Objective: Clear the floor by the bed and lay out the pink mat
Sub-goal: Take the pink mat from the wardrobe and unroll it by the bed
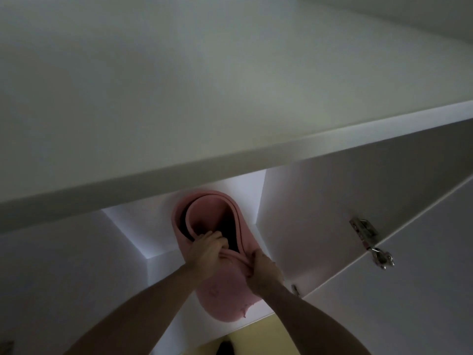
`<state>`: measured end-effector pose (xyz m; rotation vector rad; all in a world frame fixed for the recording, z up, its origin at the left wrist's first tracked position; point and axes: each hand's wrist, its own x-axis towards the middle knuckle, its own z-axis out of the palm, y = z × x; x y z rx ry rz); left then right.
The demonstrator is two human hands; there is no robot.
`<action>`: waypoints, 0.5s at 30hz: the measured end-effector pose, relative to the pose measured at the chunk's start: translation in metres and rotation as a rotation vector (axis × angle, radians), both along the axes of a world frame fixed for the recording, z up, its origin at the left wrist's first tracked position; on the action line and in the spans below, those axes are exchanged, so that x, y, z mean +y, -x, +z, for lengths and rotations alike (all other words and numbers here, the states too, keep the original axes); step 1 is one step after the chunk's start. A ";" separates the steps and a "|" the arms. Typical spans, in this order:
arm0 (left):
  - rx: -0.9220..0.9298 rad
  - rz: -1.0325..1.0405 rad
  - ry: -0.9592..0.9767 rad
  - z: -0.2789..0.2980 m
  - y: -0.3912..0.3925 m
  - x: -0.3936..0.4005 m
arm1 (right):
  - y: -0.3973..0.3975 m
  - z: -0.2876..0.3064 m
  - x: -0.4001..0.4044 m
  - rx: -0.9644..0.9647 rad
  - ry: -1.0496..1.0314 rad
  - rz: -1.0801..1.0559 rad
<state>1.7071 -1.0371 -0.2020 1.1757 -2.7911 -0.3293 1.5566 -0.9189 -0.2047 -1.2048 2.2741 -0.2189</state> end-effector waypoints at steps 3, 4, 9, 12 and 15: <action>-0.016 -0.033 0.014 0.000 -0.010 -0.006 | 0.003 0.003 0.000 0.021 -0.039 0.070; -0.053 -0.041 0.013 -0.002 -0.013 -0.008 | 0.006 0.003 0.000 0.024 -0.049 0.080; -0.154 -0.085 0.064 0.008 -0.020 -0.012 | 0.017 0.016 -0.002 0.054 -0.019 0.137; -0.200 -0.164 0.095 0.021 -0.014 -0.009 | 0.023 0.037 0.001 0.069 0.003 0.178; -0.249 -0.269 0.130 0.035 -0.007 0.004 | 0.032 0.059 0.014 0.103 0.012 0.264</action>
